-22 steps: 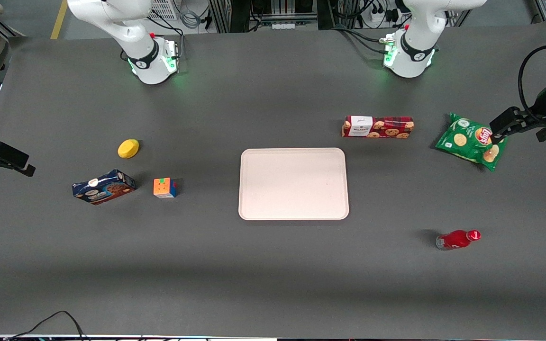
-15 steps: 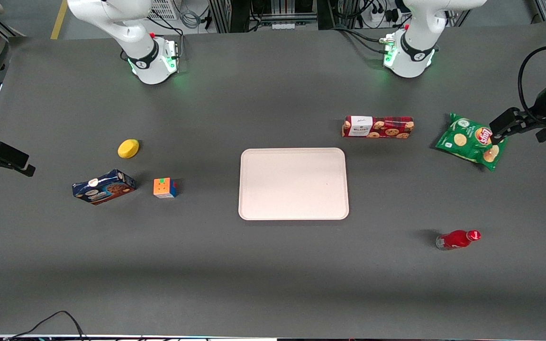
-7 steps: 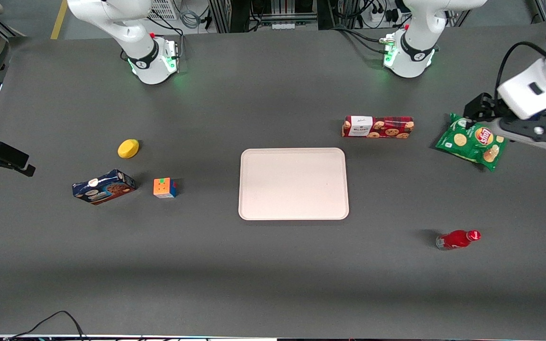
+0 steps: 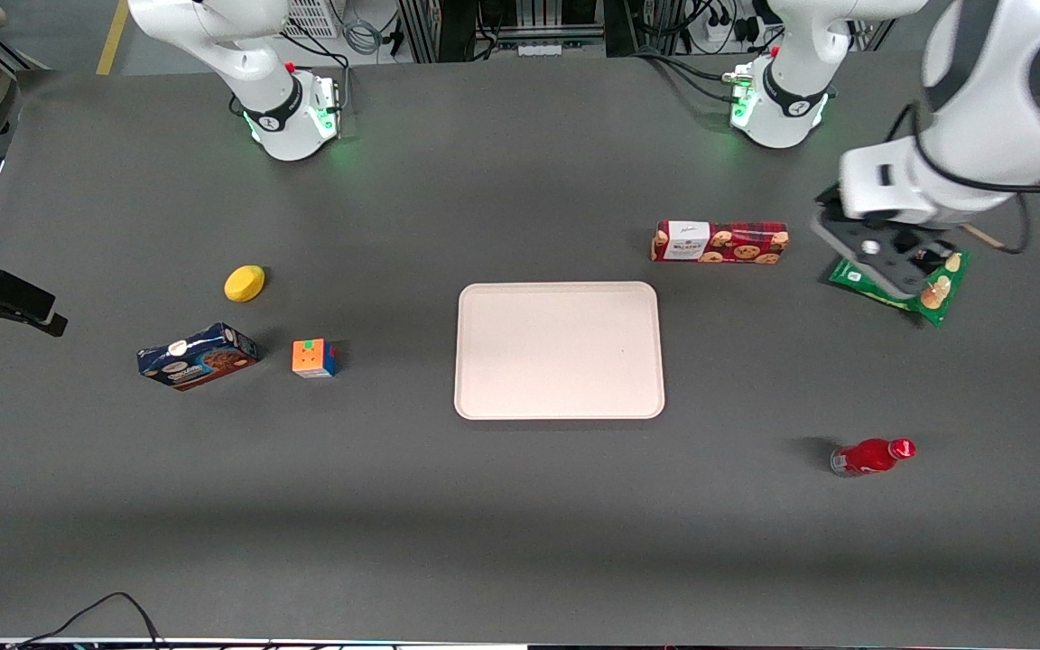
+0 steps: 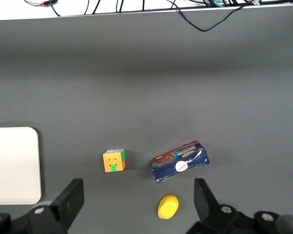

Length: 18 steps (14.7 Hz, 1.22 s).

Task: Place red cookie box on tray
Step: 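Move the left gripper over the red plaid cookie box and lower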

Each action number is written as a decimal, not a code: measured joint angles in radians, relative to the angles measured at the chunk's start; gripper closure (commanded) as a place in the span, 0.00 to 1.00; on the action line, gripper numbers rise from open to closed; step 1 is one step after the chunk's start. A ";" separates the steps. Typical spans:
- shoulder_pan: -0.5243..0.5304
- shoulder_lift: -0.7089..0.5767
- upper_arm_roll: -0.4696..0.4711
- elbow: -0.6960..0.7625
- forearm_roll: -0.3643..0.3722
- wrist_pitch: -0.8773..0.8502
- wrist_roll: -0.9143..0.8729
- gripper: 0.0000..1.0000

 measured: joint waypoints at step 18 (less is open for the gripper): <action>-0.014 -0.209 -0.240 -0.846 -0.136 0.802 0.414 0.00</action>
